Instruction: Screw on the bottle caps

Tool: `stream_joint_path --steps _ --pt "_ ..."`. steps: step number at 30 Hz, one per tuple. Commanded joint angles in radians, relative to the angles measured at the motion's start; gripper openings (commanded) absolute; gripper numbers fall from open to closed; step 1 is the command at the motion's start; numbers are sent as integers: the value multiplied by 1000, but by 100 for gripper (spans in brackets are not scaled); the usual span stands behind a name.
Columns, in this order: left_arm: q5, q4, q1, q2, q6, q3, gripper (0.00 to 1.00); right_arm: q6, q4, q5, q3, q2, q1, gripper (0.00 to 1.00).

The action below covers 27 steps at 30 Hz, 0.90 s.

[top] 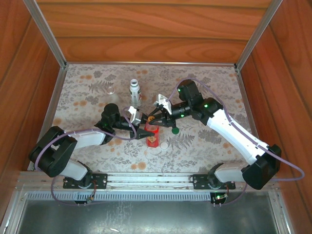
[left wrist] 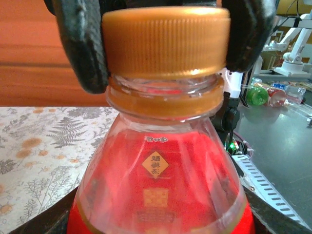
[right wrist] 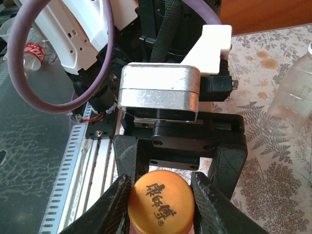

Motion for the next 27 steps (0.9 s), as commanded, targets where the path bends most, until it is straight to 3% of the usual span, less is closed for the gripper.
stream_joint_path --steps 1,6,13,18,21,23,27 --pt "-35 -16 -8 -21 43 -9 59 49 44 15 5 -16 2 31" --pt "-217 -19 -6 -55 73 5 59 201 145 245 -53 -34 23 29" --pt "-519 -20 -7 -36 102 48 59 457 296 835 -147 -23 124 29" --pt "-568 -22 -7 -10 92 72 59 556 326 1168 -161 46 202 31" --pt "-560 -23 -7 -15 84 70 59 566 365 1170 -171 45 207 32" --pt "-559 -24 -7 -27 90 56 59 515 411 1079 -186 12 206 35" --pt "-525 -58 -3 -63 128 13 59 325 543 828 -282 -152 202 52"
